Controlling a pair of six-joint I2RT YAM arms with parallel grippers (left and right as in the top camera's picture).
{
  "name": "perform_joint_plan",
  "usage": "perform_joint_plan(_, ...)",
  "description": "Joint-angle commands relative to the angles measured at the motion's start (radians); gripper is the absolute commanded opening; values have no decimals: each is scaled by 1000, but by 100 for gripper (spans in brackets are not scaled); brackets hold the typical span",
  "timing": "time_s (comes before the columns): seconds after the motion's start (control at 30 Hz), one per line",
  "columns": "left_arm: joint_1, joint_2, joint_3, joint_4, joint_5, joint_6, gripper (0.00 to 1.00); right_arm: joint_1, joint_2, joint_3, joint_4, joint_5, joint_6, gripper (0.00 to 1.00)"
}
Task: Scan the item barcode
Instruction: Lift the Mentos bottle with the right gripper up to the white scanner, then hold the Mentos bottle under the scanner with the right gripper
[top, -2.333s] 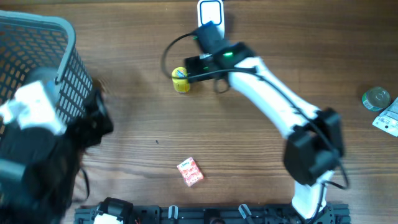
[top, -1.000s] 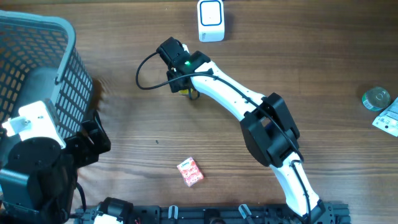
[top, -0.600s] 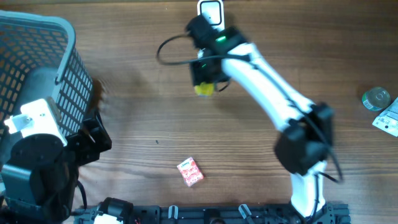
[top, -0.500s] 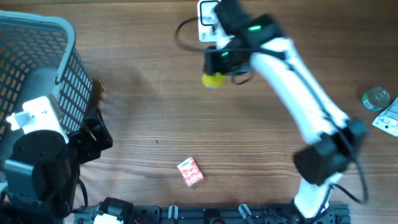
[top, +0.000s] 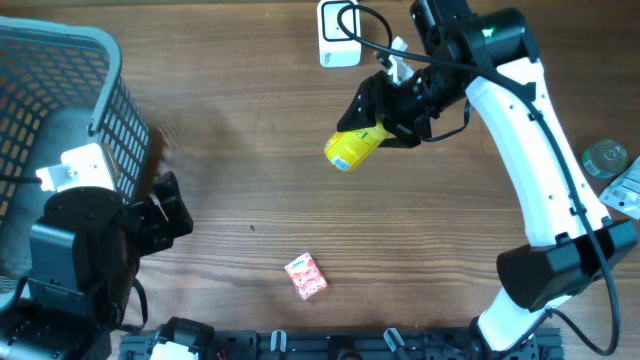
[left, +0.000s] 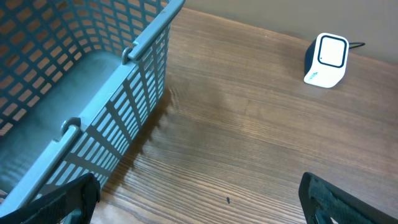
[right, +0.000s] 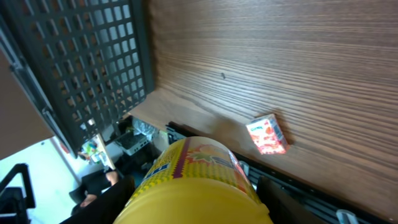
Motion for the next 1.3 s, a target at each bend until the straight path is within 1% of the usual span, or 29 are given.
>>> perform_joint_plan(0.0,3,3,-5,-4,13,-17,100,-2,-5,9,15,-65,9,49)
perform_joint_plan(0.07,3,3,-5,-3,13,-17,100,-2,-5,9,54,-28,-20,49)
perform_joint_plan(0.17,3,6,-5,-1,13,-17,100,-2,-3,9,180,185,-42,49)
perform_joint_plan(0.3,3,26,-5,0,13,-22,100,-2,0,6,454,299,-43,49)
perform_joint_plan(0.33,3,33,-5,1,11,-43,100,-2,2,-2,560,364,-60,49)
perform_joint_plan(0.37,3,39,-5,7,11,-61,100,-2,10,-8,623,404,-77,52)
perform_joint_plan(0.4,3,48,-5,21,11,-66,100,-1,41,-10,728,457,-117,53)
perform_joint_plan(0.47,3,57,-5,39,11,-66,100,-1,89,-10,821,484,-158,53)
perform_joint_plan(0.57,3,73,-5,58,8,-66,100,-5,230,-10,992,586,-188,53)
perform_joint_plan(0.67,3,83,-5,57,4,-66,100,-6,330,-10,1088,594,-238,52)
perform_joint_plan(0.73,3,91,-5,57,-15,-66,100,-2,376,-10,1163,591,-305,52)
perform_joint_plan(0.77,3,94,-5,57,-29,-66,100,2,396,-10,1217,592,-356,49)
perform_joint_plan(0.97,3,98,-5,56,-53,-66,100,5,407,-10,1400,636,-436,49)
perform_joint_plan(1.13,3,100,-5,57,-61,-66,100,6,409,-10,1445,655,-516,49)
perform_joint_plan(1.27,3,103,-5,57,-72,-66,100,15,439,-10,1513,704,-592,49)
